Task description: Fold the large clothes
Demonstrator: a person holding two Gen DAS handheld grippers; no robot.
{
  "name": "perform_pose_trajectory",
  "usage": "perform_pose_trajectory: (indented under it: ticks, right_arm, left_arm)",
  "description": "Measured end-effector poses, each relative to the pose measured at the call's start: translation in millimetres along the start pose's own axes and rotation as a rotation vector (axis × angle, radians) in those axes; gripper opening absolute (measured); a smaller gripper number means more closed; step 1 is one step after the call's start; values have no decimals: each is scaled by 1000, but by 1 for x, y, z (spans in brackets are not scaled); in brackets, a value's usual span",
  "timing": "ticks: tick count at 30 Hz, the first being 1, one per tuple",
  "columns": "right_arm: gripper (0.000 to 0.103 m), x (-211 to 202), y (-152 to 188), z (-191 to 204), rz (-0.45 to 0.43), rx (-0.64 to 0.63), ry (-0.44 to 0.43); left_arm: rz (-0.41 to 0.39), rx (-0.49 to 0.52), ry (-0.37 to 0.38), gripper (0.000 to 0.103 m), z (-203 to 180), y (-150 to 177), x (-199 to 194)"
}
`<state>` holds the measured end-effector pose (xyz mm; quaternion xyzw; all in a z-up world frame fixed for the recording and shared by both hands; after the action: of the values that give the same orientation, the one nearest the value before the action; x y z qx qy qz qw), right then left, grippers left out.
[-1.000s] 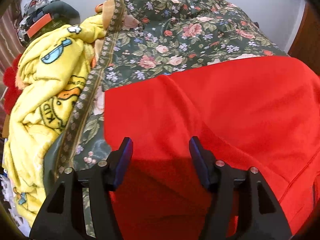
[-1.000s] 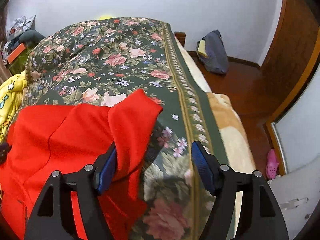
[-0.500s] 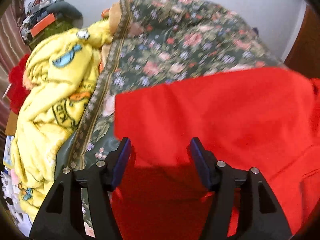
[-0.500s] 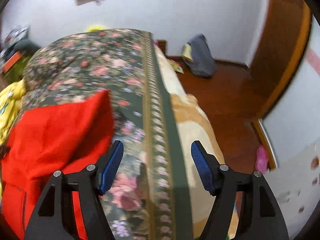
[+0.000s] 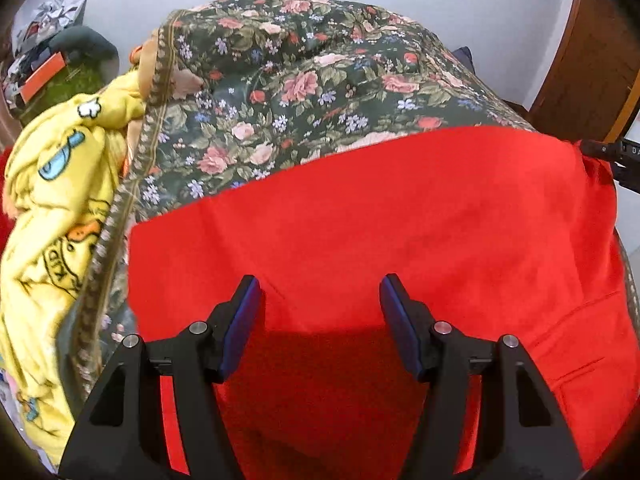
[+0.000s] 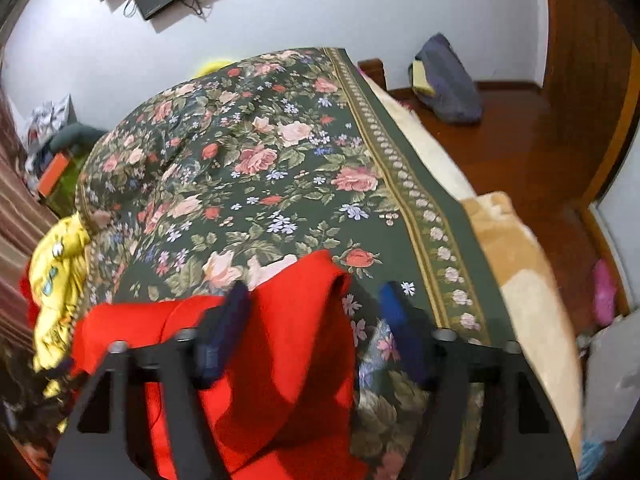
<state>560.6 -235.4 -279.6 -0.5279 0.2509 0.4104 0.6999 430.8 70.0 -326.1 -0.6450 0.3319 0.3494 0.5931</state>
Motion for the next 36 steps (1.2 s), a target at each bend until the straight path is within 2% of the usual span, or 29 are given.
perform_pose_trajectory:
  ticks: [1,3,4,7,11,14,17,19,20,23,26,27,29,31,33,36]
  right_arm:
    - [30,2,1,1,10,2,-35]
    - [15,-3,5,6,10,-7,-83]
    - [9,-7,5,8,-13,-35,-75]
    - [4,-21,4,13,-68,-75,-50]
    - [4,-36,-7,-1,-127,-59,-29]
    - [4,-29,-7,-9,-88,-118,36]
    - [4,-31,1,-22,-67,-156,128]
    - [4,-39,4,-42,-78,-145,238]
    - [4,-43,7,-49,-72,-136,267]
    - [4,-62,20,-52,-46,-148,254]
    - [5,-86,36,-36,-42,-228,245]
    - [8,-93,41,-29,-37,-247,230]
    - [22,-109,53,-15,-31,-278,202]
    - [50,-125,62,-3,-50,-295,185]
    - [61,-135,68,7,-79,-300,170]
    - [66,-152,80,22,-98,-312,153]
  left_arm:
    - [-4,-6,3,62,0,1,1]
    - [-5,-27,11,63,1,3,3]
    - [-3,-32,13,63,1,4,3]
    - [-5,-22,-1,63,-1,5,3]
    - [-17,20,-36,63,-4,7,3]
    - [-10,28,-42,63,-3,7,4]
    - [5,27,-49,64,1,11,3]
    - [15,29,-62,66,3,15,1]
    - [25,26,-65,66,6,18,-2]
    - [35,9,-54,66,9,25,-14]
    - [46,-15,-54,66,14,32,-29]
    - [40,-23,-57,66,16,34,-36]
    - [22,-35,-64,66,21,38,-53]
    - [3,-44,-68,66,27,42,-70]
    - [-10,-48,-70,66,32,45,-85]
    - [-25,-56,-73,70,44,52,-108]
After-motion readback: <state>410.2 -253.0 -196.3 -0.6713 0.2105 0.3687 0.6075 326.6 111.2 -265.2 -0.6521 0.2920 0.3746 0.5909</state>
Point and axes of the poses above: each gripper's, at about its wrist camera, not at the fingertips, and x roughly the way its jaws point, z to its left, y to its underside, the point moved 8 cm from there along x, roughly the way its jaws point
